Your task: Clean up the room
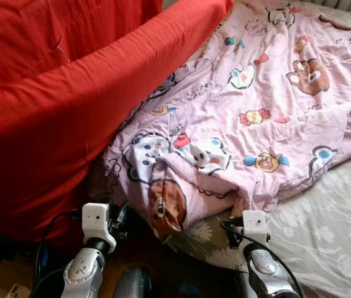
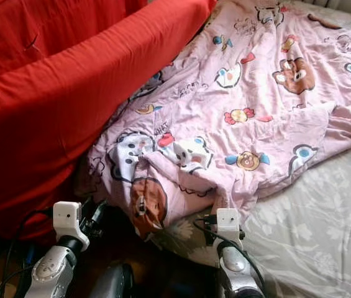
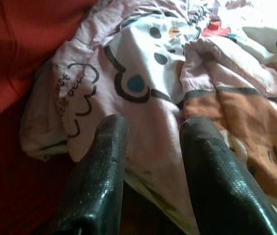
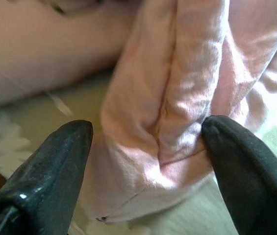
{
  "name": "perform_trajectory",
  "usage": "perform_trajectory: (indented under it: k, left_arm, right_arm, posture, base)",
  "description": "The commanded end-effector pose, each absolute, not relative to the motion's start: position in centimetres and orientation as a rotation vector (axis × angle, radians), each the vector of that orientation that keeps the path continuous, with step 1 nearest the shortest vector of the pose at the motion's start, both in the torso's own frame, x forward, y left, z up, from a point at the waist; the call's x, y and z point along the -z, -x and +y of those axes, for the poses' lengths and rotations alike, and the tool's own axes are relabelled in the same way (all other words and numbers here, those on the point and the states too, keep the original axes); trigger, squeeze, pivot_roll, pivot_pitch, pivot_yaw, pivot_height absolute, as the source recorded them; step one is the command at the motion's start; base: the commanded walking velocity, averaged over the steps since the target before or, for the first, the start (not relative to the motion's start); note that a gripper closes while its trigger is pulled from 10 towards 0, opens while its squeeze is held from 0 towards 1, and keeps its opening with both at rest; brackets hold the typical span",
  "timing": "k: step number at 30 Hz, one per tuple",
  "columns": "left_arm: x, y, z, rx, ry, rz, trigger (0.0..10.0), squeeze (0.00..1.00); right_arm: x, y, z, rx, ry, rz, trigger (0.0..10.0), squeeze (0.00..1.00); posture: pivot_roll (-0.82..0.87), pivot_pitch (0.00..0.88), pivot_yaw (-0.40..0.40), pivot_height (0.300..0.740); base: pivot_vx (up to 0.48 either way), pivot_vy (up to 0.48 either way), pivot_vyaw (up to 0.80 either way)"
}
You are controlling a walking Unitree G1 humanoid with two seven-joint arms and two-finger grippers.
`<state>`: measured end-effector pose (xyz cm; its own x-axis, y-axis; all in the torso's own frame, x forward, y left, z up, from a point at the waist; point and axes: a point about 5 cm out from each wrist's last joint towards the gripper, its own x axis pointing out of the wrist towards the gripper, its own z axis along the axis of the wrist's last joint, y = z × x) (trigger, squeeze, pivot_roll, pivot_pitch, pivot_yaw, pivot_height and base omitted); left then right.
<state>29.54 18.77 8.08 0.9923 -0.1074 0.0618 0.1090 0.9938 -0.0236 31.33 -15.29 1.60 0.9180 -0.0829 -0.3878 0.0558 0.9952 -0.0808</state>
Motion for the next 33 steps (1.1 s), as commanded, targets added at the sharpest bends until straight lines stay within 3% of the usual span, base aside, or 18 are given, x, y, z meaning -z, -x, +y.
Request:
perform_trajectory:
  k: [1, 12, 13, 14, 15, 16, 33]
  left_arm:
    - [-7.2, -28.8, 18.8, 0.1, 0.04, -0.019, 10.0, 0.0]
    - [-7.6, -28.6, 18.4, 0.107, 0.042, -0.007, 10.0, 0.0]
    - [-7.6, -28.6, 18.4, 0.108, 0.042, -0.005, 10.0, 0.0]
    - [-7.6, -28.6, 18.4, 0.108, 0.042, -0.004, 10.0, 0.0]
    - [-7.6, -28.6, 18.4, 0.108, 0.042, -0.002, 10.0, 0.0]
    - [-7.6, -28.5, 18.3, 0.108, 0.041, 0.001, 10.0, 0.0]
    - [-7.5, -28.5, 18.3, 0.098, 0.045, 0.016, 10.0, 0.0]
  right_arm:
    - [-0.3, -30.3, -15.4, 0.093, 0.069, 0.467, 10.0, 0.0]
    - [0.1, -30.0, -14.9, 0.061, 0.025, 0.501, 10.0, 0.0]
    - [0.0, -30.0, -14.8, 0.056, 0.022, 0.496, 6.2, 0.0]
    - [0.0, -30.1, -14.7, 0.052, 0.02, 0.491, 4.9, 0.0]
    - [-0.1, -30.2, -14.6, 0.048, 0.019, 0.487, 1.5, 0.0]
    - [-0.2, -30.3, -14.5, 0.043, 0.018, 0.481, 0.0, 0.0]
    - [-0.2, -30.3, -14.8, 0.047, 0.026, 0.495, 0.0, 0.0]
  posture:
    - [0.04, 0.394, 0.051, 0.633]
    - [0.04, 0.407, 0.057, 0.633]
    - [0.04, 0.407, 0.057, 0.633]
    - [0.04, 0.407, 0.057, 0.633]
    - [0.04, 0.41, 0.058, 0.633]
    - [0.04, 0.411, 0.058, 0.633]
    - [0.04, 0.411, 0.054, 0.633]
  base:
    - [0.0, 0.0, 0.0]
    - [0.0, 0.0, 0.0]
    - [0.0, 0.0, 0.0]
    - [0.0, 0.0, 0.0]
    - [0.0, 0.0, 0.0]
    - [0.0, 0.0, 0.0]
    - [0.0, 0.0, 0.0]
